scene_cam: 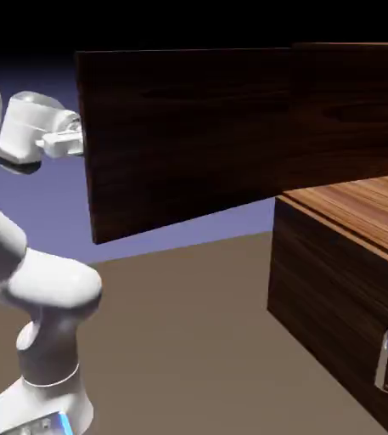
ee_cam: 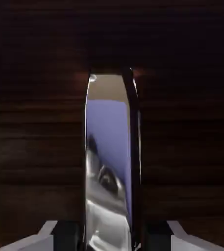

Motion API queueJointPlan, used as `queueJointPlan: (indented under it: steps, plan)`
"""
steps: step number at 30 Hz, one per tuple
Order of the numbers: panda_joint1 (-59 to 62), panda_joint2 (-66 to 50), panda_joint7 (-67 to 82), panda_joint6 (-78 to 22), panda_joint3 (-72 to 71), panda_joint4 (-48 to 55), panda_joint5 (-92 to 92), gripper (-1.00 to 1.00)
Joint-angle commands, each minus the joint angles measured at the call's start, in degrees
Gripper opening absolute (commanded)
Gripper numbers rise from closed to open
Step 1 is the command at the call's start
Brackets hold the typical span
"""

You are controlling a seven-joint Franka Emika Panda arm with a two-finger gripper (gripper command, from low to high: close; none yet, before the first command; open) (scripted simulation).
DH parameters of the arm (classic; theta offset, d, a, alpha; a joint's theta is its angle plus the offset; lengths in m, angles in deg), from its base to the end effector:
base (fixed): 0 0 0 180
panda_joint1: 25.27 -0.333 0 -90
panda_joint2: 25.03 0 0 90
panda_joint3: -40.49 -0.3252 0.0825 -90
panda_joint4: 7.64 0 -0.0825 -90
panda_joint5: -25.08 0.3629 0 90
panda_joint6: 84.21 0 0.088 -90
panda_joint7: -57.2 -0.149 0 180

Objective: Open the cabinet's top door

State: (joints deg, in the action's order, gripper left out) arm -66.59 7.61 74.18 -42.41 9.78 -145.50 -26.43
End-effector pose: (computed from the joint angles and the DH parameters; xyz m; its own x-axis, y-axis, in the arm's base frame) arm 0.1389 0.1620 0.5651 0.6947 0.1318 -0.7071 0.6946 0.1321 0.7071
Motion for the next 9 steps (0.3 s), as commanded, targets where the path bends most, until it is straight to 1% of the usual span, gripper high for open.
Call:
queueJointPlan:
  steps: [1, 8, 9]
  plan:
    - [1.06, -2.08, -1.23, -1.22, -1.03, 1.93, 0.94, -1.00]
    - [7.23, -16.58, -11.24, -10.86, -7.44, 15.83, 6.95, -1.00]
    - [7.47, -17.29, -11.79, -11.35, -7.71, 16.52, 7.23, -1.00]
